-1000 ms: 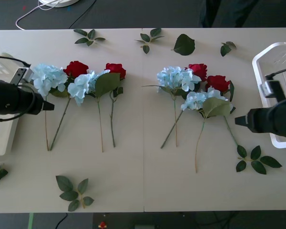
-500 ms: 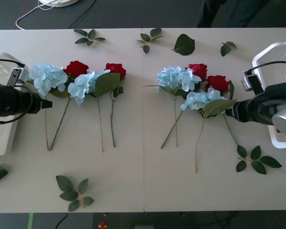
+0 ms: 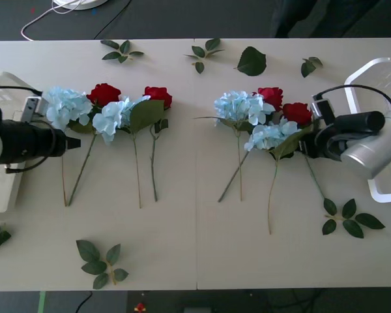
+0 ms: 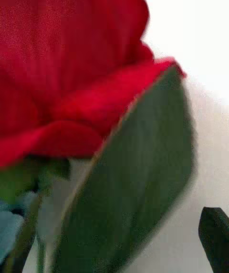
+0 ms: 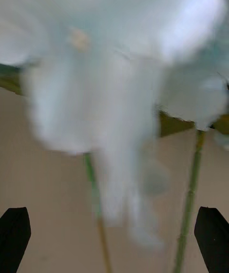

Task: Place the red flowers into the right box and the blue flowers into the left box. If a person shows an open palm, hand one flower to the person first, then continue sorting.

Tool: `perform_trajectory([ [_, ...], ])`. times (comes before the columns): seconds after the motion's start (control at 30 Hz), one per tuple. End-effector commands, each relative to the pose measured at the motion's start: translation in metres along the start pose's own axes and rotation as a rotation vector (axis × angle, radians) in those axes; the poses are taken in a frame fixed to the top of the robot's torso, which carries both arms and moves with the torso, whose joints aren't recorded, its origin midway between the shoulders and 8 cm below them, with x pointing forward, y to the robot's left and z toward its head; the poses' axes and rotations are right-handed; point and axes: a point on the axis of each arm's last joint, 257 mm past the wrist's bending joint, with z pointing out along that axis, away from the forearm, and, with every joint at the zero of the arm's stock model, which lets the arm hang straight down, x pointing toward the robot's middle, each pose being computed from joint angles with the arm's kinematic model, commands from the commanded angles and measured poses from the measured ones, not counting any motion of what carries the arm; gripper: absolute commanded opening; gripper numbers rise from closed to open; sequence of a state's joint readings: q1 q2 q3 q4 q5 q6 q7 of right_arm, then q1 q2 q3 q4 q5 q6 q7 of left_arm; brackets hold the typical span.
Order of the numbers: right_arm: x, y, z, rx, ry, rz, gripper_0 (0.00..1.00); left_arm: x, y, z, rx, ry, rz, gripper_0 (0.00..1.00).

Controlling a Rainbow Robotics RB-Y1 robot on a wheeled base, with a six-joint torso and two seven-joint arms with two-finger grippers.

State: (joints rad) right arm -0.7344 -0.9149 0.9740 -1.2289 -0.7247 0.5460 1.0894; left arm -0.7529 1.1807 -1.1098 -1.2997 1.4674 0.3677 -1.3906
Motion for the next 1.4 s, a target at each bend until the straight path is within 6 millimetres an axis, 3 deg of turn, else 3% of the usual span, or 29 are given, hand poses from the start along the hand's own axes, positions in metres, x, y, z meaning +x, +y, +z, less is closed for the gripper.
perform_trajectory([
  [0.03, -0.024, 0.026, 0.011, -0.038, -0.034, 0.046, 1.0, -0.025, -0.016, 0.005, 0.021, -0.054, -0.037, 1.0],
  [0.1, -0.025, 0.029, 0.014, -0.043, -0.039, 0.041, 1.0, -0.022, -0.014, 0.006, 0.015, -0.051, -0.028, 1.0],
  [0.13, -0.025, 0.03, 0.015, -0.043, -0.04, 0.042, 0.89, -0.022, -0.013, 0.007, 0.014, -0.053, -0.022, 1.0],
  [0.17, -0.027, 0.03, 0.016, -0.045, -0.043, 0.046, 0.75, -0.02, -0.013, 0.008, 0.013, -0.053, -0.021, 1.0],
  [0.23, -0.026, 0.031, 0.017, -0.046, -0.042, 0.053, 0.07, -0.02, -0.01, 0.008, 0.008, -0.054, -0.017, 1.0],
  [0.27, -0.026, 0.031, 0.017, -0.047, -0.042, 0.055, 0.0, -0.02, -0.01, 0.008, 0.006, -0.054, -0.016, 1.0],
  [0.43, -0.027, 0.032, 0.016, -0.051, -0.041, 0.067, 0.0, -0.026, 0.006, 0.007, -0.026, -0.064, -0.008, 1.0],
  [0.7, -0.026, 0.033, 0.016, -0.054, -0.039, 0.077, 0.0, -0.035, 0.013, 0.006, -0.041, -0.088, 0.008, 1.0],
  [0.9, -0.029, 0.031, 0.015, -0.054, -0.046, 0.078, 0.0, -0.02, 0.022, 0.012, -0.062, -0.072, 0.046, 1.0],
  [1.07, -0.044, 0.022, 0.001, -0.058, -0.072, 0.084, 0.0, -0.007, 0.027, 0.016, -0.069, -0.068, 0.08, 1.0],
  [1.27, -0.066, 0.001, -0.033, -0.041, -0.069, 0.119, 0.0, -0.002, 0.028, 0.016, -0.072, -0.058, 0.089, 1.0],
  [1.3, -0.07, -0.003, -0.041, -0.033, -0.063, 0.128, 0.0, -0.002, 0.026, 0.017, -0.069, -0.057, 0.092, 0.85],
  [1.37, -0.073, -0.013, -0.056, -0.022, -0.056, 0.151, 0.0, -0.002, 0.026, 0.017, -0.068, -0.057, 0.097, 0.0],
  [1.4, -0.074, -0.017, -0.061, -0.017, -0.054, 0.159, 0.0, -0.002, 0.026, 0.017, -0.07, -0.058, 0.095, 0.0],
])
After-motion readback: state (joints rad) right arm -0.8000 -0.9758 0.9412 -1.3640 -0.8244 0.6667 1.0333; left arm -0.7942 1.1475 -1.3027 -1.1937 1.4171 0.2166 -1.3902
